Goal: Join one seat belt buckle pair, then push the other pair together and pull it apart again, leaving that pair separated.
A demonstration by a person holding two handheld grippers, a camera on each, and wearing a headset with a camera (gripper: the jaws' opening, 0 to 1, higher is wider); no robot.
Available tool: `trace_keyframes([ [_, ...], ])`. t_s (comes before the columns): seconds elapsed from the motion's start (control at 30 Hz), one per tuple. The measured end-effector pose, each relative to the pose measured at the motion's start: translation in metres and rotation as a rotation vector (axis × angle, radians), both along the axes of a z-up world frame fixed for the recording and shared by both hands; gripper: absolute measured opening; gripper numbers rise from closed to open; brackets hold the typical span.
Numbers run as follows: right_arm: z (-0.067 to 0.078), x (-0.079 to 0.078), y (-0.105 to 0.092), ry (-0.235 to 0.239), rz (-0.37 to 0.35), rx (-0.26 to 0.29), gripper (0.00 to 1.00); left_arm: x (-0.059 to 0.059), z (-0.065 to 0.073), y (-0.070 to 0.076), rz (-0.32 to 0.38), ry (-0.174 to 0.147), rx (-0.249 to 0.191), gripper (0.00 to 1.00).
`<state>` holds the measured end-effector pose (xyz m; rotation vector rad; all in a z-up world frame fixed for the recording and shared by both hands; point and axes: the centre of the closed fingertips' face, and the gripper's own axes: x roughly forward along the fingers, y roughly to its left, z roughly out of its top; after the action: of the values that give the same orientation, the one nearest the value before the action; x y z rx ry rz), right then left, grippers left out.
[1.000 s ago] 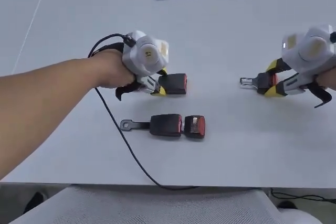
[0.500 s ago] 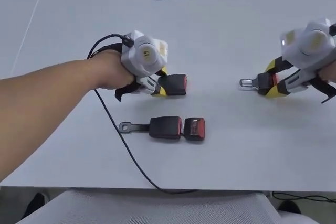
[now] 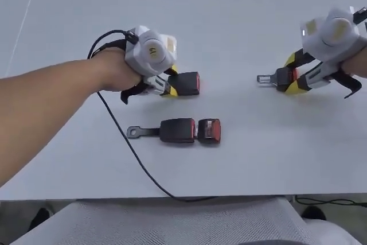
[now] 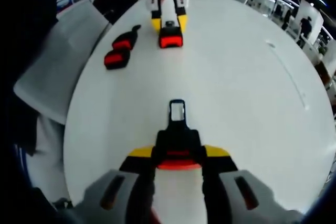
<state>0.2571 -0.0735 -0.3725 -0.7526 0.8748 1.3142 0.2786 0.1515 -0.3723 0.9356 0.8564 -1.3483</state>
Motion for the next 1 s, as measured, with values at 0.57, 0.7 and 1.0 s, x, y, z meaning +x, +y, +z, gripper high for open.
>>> trace_keyframes([
  [0.57, -0.003, 0.002, -0.001, -0.013, 0.002, -0.017, 0.34, 0.002, -0.003, -0.001, -0.008, -0.005, 0.015, 0.29],
  [0.7, -0.004, 0.004, 0.0, -0.011, -0.014, -0.015, 0.34, 0.002, -0.004, -0.001, -0.011, -0.007, 0.023, 0.29],
  [1.0, -0.003, 0.007, 0.012, -0.029, -0.026, -0.007, 0.34, 0.001, -0.005, -0.001, -0.032, -0.015, 0.039, 0.3],
])
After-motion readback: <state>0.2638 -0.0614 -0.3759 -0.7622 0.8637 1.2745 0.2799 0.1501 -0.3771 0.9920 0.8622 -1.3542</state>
